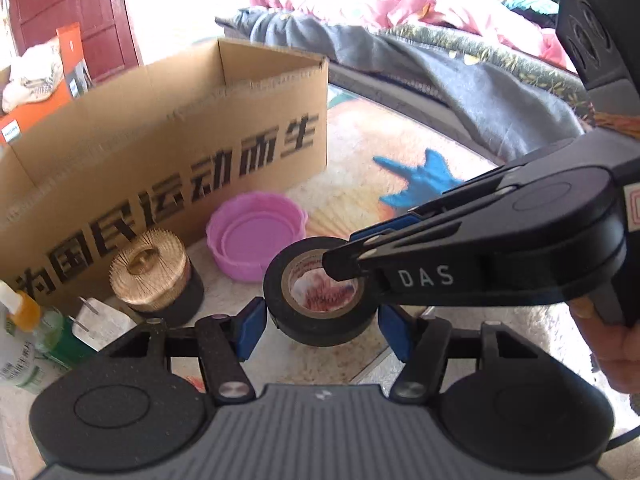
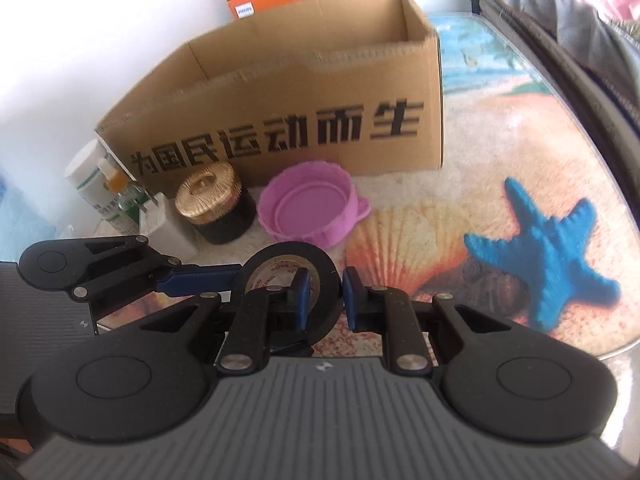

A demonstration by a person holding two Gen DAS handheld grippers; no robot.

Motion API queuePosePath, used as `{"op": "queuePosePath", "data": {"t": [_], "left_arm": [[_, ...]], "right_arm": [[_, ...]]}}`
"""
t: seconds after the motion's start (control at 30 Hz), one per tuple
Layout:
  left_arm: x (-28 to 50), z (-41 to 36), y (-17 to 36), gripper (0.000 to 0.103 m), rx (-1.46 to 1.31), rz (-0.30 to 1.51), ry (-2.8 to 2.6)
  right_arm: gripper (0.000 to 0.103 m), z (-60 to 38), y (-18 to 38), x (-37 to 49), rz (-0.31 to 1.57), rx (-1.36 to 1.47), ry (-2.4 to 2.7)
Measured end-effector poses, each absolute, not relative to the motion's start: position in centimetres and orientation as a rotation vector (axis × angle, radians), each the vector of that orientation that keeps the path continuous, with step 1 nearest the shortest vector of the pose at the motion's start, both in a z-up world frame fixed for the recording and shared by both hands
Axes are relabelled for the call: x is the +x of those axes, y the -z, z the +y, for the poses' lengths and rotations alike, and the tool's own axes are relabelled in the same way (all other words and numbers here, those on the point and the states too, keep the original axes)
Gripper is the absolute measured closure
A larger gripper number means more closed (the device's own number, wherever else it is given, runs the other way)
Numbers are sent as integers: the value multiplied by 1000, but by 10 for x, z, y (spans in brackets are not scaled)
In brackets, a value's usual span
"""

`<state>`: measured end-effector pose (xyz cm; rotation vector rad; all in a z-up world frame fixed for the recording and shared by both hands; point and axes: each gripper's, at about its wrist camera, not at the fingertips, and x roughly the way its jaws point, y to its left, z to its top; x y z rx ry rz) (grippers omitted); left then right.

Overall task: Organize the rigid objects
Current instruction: 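Carry the tape roll into the box and open the right gripper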

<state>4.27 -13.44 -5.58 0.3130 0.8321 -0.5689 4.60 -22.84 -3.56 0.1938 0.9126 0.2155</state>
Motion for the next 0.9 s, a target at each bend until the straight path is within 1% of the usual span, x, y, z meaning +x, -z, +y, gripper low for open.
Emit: {"op": "queuePosePath", "data": {"t": [0.13, 0.27, 0.4, 0.47, 0.53, 0.7, 0.9], "left_arm": [[39, -124, 20, 40, 302, 736, 535], [48, -107, -22, 40, 304, 643, 464], [81, -84, -54, 40, 272, 638, 392], [106, -70, -60, 40, 244, 683, 361], [133, -57, -58, 40, 217, 758, 340], [198, -37, -29, 40, 216, 963, 324], [240, -34, 5, 40, 275, 1123, 322]], "right_arm": [[87, -215, -6, 47, 805, 134, -234], [87, -200, -48, 67, 696, 76, -301], [86, -182, -74, 112, 660, 51, -391], [86, -174, -77, 147, 699, 65, -440], [86, -167, -71, 186, 782, 98, -483], [86, -156, -31, 274, 1047, 195, -531], [87, -147, 22, 320, 1270, 262, -532]]}}
